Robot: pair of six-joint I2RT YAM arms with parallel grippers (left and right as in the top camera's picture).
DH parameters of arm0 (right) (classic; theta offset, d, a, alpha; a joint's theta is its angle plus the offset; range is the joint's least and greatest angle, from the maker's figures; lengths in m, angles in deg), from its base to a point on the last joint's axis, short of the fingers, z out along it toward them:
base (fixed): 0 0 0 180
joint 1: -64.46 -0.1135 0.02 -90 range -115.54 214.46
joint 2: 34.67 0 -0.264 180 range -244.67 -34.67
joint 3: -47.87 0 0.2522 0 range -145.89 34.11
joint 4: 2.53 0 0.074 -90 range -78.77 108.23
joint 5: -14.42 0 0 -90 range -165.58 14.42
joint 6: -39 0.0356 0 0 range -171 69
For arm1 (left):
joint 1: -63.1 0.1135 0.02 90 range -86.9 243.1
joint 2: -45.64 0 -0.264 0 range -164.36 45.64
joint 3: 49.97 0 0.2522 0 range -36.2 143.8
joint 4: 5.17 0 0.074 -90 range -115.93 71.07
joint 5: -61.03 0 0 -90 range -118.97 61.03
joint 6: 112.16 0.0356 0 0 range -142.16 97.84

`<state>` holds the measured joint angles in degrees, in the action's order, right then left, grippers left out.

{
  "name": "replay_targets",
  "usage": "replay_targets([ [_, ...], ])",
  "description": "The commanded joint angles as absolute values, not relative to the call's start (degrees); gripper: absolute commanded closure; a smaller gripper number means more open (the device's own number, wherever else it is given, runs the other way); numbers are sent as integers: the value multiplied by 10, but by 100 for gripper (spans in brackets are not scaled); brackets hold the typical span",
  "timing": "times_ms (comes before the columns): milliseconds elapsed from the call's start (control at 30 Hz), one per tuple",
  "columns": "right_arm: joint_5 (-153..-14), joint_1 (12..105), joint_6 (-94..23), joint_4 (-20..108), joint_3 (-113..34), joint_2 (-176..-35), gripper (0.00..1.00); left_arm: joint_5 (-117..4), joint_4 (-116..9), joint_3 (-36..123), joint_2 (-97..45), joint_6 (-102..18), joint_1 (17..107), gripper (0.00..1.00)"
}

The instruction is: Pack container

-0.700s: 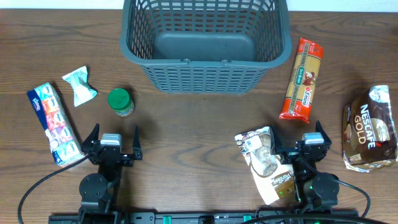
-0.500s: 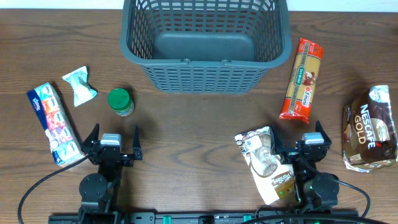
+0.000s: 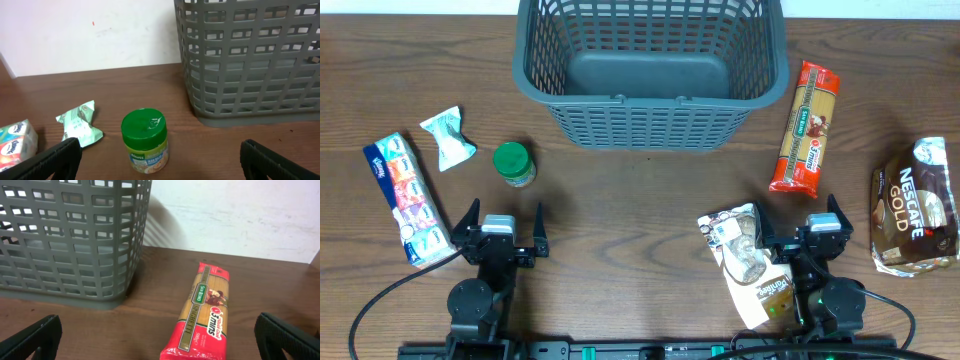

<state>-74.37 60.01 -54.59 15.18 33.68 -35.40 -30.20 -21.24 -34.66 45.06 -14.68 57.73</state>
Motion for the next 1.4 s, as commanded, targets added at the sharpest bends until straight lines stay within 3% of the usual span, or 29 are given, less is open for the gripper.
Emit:
replay_targets([
  [0,-745,593,-551,155,338,-351,1,-287,-231,-360,454,-150,576,1],
  [767,-745,593,-551,155,338,-351,1,-287,-231,-360,454,-150,576,2],
  [1100,-771,593,-463,151,336,-351,1,-287,-211,-355,454,-202,576,2],
  [1233,-829,593,-392,172,292,-357,1,-287,-297,-290,452,-308,576,2],
  [1367,-867,593,-354,289,158,-410,1,-280,-438,-175,422,-332,576,2],
])
